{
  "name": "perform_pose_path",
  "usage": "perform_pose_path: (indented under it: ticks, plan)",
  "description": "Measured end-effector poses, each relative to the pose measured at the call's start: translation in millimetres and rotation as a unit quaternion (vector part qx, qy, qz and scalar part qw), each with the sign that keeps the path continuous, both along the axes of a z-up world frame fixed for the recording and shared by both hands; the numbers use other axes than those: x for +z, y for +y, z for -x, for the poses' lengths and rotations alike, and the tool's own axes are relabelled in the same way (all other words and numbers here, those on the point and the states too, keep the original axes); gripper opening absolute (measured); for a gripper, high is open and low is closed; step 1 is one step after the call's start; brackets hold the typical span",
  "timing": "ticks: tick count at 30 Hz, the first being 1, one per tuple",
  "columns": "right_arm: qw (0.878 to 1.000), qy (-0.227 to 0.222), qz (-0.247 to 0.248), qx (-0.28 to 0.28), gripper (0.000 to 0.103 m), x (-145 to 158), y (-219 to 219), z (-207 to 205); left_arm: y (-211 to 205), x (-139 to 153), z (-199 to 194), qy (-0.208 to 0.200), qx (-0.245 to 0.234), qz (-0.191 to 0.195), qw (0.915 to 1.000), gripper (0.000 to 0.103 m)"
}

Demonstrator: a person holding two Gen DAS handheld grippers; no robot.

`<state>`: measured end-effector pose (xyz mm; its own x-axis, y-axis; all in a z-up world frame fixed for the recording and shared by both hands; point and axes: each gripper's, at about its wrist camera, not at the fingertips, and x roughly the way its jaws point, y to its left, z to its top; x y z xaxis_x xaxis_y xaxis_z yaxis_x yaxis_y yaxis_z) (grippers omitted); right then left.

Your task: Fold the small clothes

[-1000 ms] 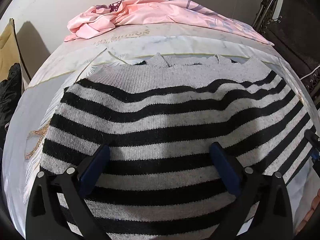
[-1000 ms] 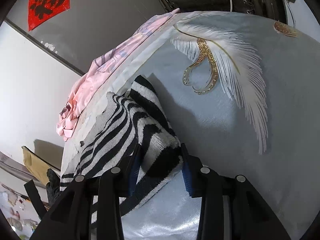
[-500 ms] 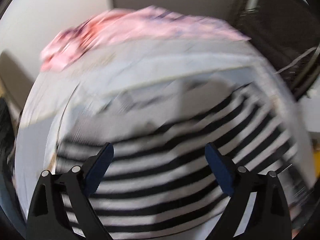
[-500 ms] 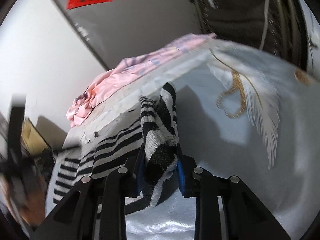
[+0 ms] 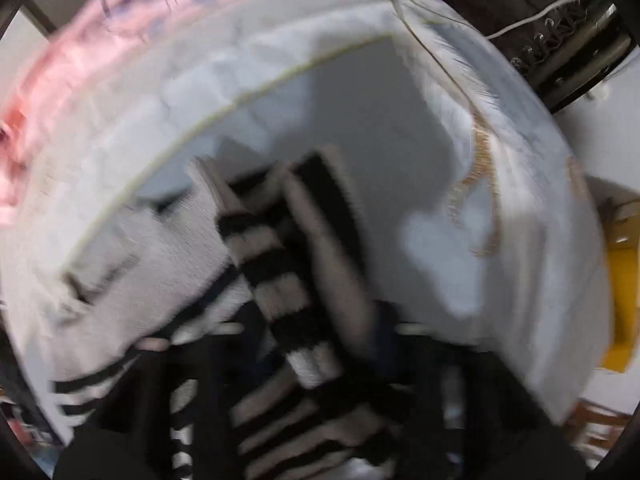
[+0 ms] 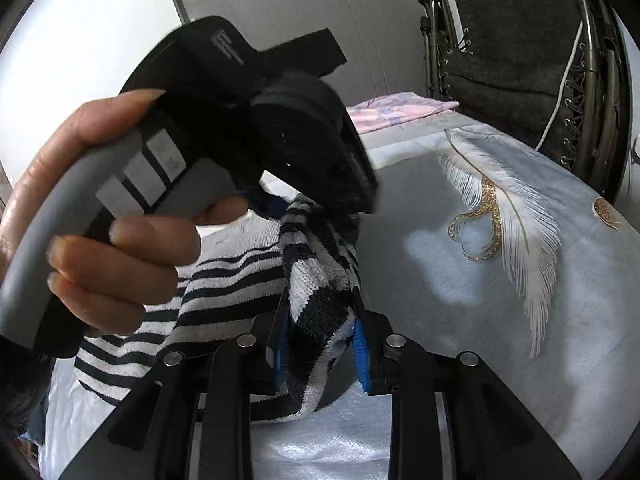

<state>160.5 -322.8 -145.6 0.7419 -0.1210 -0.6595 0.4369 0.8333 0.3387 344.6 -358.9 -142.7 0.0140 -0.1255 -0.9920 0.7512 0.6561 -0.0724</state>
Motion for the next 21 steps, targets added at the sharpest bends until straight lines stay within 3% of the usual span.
perform_pose_path:
  ticks: [1,3,7,8,11,21]
  plan:
    - [1.000,0.002,-0.010,0.000,0.034,-1,-3,1,2,1,1,-0.005,0.004,0.000,1.0000,0.021]
    - [0.999,0.005,-0.035,-0.001,0.049,-4,-9,2,6,6,2,-0.013,0.004,0.007,0.9999,0.021]
    - [0.999,0.006,-0.053,-0.007,0.050,-10,-13,5,16,17,4,-0.016,0.008,0.022,0.9996,0.020]
    - [0.999,0.005,-0.051,-0.005,0.047,-10,-10,4,21,21,5,-0.016,0.009,0.026,0.9995,0.020]
    - [0.999,-0.003,-0.035,0.001,0.020,-6,-1,5,29,33,3,-0.017,0.011,0.042,0.9989,0.020]
    - [0.999,-0.035,0.037,0.014,0.019,44,30,0,65,89,-9,-0.052,0.011,0.106,0.9930,0.019]
